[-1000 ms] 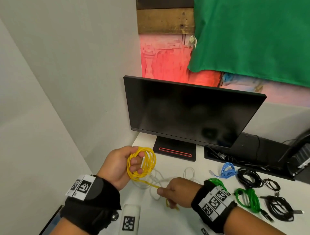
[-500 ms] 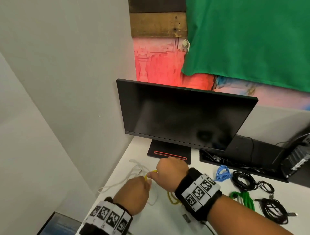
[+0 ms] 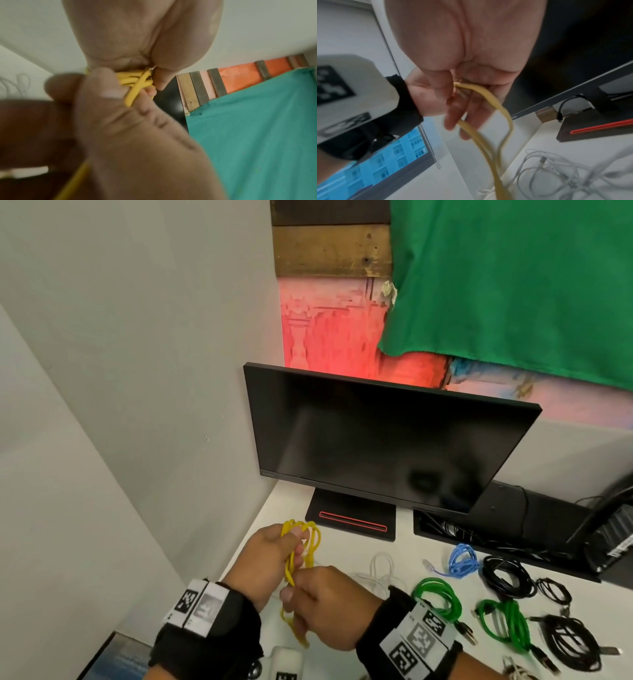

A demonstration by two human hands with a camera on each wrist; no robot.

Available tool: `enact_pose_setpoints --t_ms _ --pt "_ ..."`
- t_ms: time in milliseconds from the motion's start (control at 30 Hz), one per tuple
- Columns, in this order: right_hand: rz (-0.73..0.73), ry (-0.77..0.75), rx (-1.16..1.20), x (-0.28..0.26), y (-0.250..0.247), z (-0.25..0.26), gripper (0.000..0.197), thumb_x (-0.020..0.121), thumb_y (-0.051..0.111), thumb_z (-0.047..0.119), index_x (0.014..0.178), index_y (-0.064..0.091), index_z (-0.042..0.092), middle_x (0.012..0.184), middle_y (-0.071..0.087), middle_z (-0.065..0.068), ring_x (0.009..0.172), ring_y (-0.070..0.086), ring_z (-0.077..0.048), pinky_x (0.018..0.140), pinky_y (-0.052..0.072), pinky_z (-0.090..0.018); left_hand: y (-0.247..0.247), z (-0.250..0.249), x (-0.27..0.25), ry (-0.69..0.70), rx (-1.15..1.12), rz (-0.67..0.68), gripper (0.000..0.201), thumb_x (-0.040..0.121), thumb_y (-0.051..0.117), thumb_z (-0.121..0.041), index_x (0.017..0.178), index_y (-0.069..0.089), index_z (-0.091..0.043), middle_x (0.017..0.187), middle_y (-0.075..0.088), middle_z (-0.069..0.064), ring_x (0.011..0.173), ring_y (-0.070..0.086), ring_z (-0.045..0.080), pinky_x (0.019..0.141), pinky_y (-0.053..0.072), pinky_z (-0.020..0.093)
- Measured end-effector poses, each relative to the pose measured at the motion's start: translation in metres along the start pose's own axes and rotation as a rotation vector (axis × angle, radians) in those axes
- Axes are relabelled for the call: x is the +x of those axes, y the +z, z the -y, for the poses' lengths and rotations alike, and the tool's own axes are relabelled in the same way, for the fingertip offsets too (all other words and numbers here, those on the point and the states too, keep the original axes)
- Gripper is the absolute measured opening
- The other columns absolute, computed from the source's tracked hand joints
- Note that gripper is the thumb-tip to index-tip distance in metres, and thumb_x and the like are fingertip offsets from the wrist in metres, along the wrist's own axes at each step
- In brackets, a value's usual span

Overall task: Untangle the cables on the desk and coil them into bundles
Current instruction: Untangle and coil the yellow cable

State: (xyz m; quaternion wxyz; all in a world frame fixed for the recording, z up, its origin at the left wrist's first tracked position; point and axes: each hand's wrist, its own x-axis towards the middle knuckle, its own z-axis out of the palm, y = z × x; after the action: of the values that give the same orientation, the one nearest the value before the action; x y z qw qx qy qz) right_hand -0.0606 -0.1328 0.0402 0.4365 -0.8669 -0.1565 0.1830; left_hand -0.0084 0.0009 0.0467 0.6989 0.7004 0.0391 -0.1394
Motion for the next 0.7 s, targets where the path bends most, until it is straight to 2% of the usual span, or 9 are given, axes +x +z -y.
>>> enact_pose_setpoints --t_ms 67,133,200,367,433,467,533,633,700 --pt "0.007 0.011 0.076 0.001 0.001 -0.006 0.019 0.091 0.052 0.037 0.078 0.061 0.029 0.08 0.069 0.007 0.074 0.067 -0.011 0.076 0.058 -0.033 0.001 -0.005 -0.003 -0.007 -0.155 -0.005 0.027 0.098 0.052 -0.016 0.089 0.07 0.002 0.071 0.057 0.009 0.065 0.054 0.021 0.074 0.048 0.037" --pt "0.027 0.065 0.188 0.002 0.004 -0.016 0.012 0.083 0.063 0.04 0.082 0.069 0.03 0.092 0.071 0.003 0.074 0.068 -0.014 0.065 0.059 -0.03 0.0 -0.016 -0.005 -0.009 -0.344 0.021 0.028 0.099 0.049 -0.016 0.088 0.067 0.003 0.066 0.053 0.008 0.055 0.052 0.019 0.068 0.048 0.035" --pt "0.098 0.095 0.181 0.003 0.009 -0.031 0.018 0.077 0.065 0.047 0.08 0.075 0.032 0.096 0.073 0.0 0.074 0.066 -0.012 0.065 0.058 -0.029 -0.007 -0.034 -0.007 -0.025 -0.516 0.053 0.027 0.094 0.048 -0.019 0.085 0.064 0.0 0.058 0.049 0.004 0.049 0.05 0.017 0.059 0.049 0.031" --pt "0.165 0.222 0.291 0.0 0.002 -0.076 0.036 0.072 0.071 0.064 0.084 0.081 0.031 0.073 0.065 0.007 0.064 0.05 -0.005 0.059 0.04 -0.021 -0.034 -0.061 -0.009 -0.069 -0.592 0.159 0.023 0.078 0.052 -0.023 0.079 0.06 -0.002 0.052 0.038 0.0 0.041 0.037 0.014 0.05 0.045 0.028" --pt "0.109 0.249 0.238 0.003 -0.009 -0.089 0.039 0.068 0.07 0.066 0.081 0.081 0.031 0.076 0.07 0.002 0.068 0.057 -0.006 0.065 0.045 -0.026 -0.037 -0.059 -0.009 -0.092 -0.594 0.195 0.023 0.079 0.05 -0.023 0.077 0.06 -0.002 0.051 0.037 -0.001 0.04 0.035 0.013 0.051 0.044 0.028" --pt "0.083 0.248 0.242 0.005 -0.015 -0.092 0.041 0.067 0.07 0.065 0.082 0.08 0.029 0.081 0.073 -0.001 0.077 0.062 -0.008 0.076 0.047 -0.031 -0.038 -0.057 -0.01 -0.107 -0.607 0.212 0.024 0.079 0.049 -0.023 0.075 0.06 -0.003 0.05 0.037 -0.001 0.04 0.034 0.013 0.05 0.043 0.028" --pt "0.029 0.216 0.315 0.007 -0.027 -0.098 0.045 0.066 0.072 0.056 0.087 0.08 0.017 0.081 0.075 -0.002 0.087 0.066 -0.012 0.085 0.045 -0.031 -0.04 -0.053 -0.009 -0.145 -0.619 0.241 0.027 0.079 0.046 -0.024 0.069 0.061 -0.004 0.047 0.035 -0.002 0.037 0.031 0.013 0.049 0.04 0.027" --pt "0.024 0.223 0.581 0.008 -0.04 -0.107 0.025 0.064 0.077 0.032 0.066 0.072 0.007 0.067 0.068 -0.021 0.062 0.059 -0.028 0.061 0.045 -0.029 -0.049 -0.048 -0.01 -0.207 -0.572 0.276 0.031 0.077 0.043 -0.024 0.061 0.06 -0.003 0.041 0.032 -0.002 0.031 0.028 0.012 0.043 0.036 0.024" --pt "0.014 0.223 0.741 0.009 -0.048 -0.107 0.022 0.065 0.079 0.024 0.059 0.062 0.011 0.05 0.049 -0.009 0.038 0.039 -0.019 0.047 0.041 -0.024 -0.056 -0.045 -0.011 -0.222 -0.5 0.325 0.03 0.073 0.045 -0.023 0.058 0.06 -0.001 0.039 0.031 -0.001 0.029 0.027 0.013 0.042 0.036 0.023"
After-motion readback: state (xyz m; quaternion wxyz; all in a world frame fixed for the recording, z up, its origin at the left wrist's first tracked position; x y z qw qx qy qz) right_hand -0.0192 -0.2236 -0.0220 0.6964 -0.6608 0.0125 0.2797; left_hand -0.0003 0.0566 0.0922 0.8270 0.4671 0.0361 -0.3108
